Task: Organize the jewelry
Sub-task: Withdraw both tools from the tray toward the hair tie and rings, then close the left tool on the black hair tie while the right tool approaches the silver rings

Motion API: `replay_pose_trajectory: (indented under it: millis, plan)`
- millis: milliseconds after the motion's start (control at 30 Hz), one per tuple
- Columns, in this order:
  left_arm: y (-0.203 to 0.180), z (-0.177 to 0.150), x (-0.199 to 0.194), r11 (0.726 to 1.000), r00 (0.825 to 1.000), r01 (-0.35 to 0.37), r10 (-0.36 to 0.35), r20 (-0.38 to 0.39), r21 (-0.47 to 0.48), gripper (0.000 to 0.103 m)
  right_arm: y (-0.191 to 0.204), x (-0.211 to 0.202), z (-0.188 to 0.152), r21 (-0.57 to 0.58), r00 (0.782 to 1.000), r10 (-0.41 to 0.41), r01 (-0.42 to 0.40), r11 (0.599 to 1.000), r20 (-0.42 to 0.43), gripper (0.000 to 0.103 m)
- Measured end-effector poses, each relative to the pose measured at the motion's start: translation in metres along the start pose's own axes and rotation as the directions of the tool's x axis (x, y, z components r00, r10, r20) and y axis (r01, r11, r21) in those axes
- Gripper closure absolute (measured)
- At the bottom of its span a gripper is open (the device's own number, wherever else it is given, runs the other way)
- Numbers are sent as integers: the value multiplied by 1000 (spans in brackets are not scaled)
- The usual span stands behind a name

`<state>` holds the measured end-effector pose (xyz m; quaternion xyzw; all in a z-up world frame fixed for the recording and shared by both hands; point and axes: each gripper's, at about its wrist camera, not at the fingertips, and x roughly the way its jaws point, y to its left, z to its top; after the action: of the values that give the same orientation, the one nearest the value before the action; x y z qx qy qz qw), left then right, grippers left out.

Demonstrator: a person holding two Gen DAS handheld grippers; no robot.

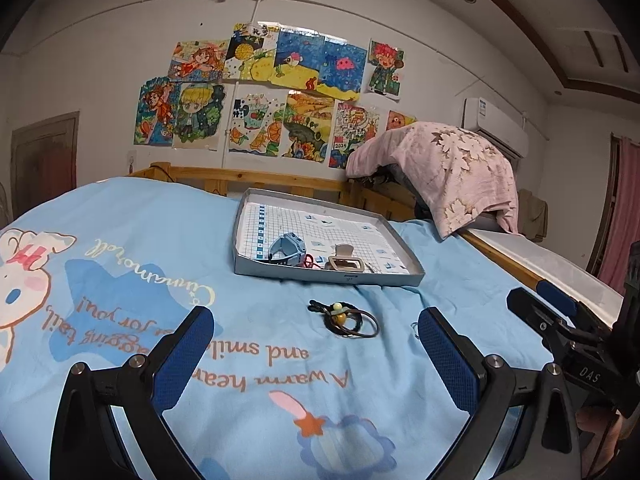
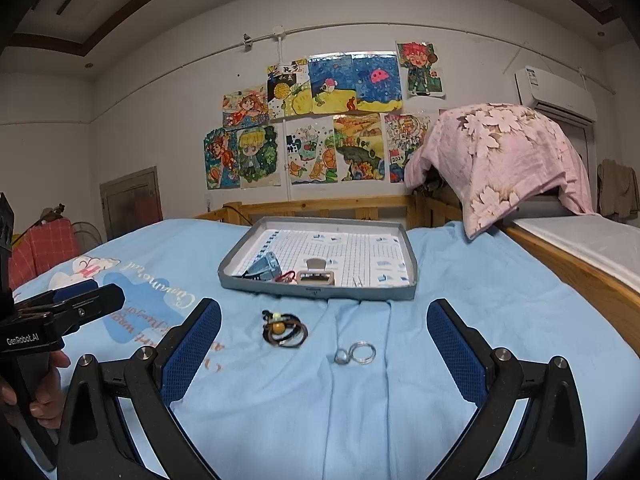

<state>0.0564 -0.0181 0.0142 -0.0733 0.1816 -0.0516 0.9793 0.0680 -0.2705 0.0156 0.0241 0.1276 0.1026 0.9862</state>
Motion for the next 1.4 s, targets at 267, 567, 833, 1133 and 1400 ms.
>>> replay_pose_trajectory:
  millis: [267,567,833,1133,1400]
  plan:
    - [13,15,39,1000,997,0,-2,-78,-29,0,-1,35,18,-3,1000,-3,3,1000,13,2]
    - [12,26,97,999,990,37,-35,-133,13,0,-18,84,31,27,1000,-13,14,1000,-11,2]
    - [11,7,131,993,972,121,-122,-202,-14,1,-45,120,6,87,993,33,-23,996,-115,2]
    - [6,-17,140,970,935,243,-240,-262,-23,35,-53,139,-26,117,970,121,-98,988,-212,27]
    - [-5,-25,146,951,903,308,-295,-311,-6,62,-49,143,-44,129,948,177,-147,981,-265,55]
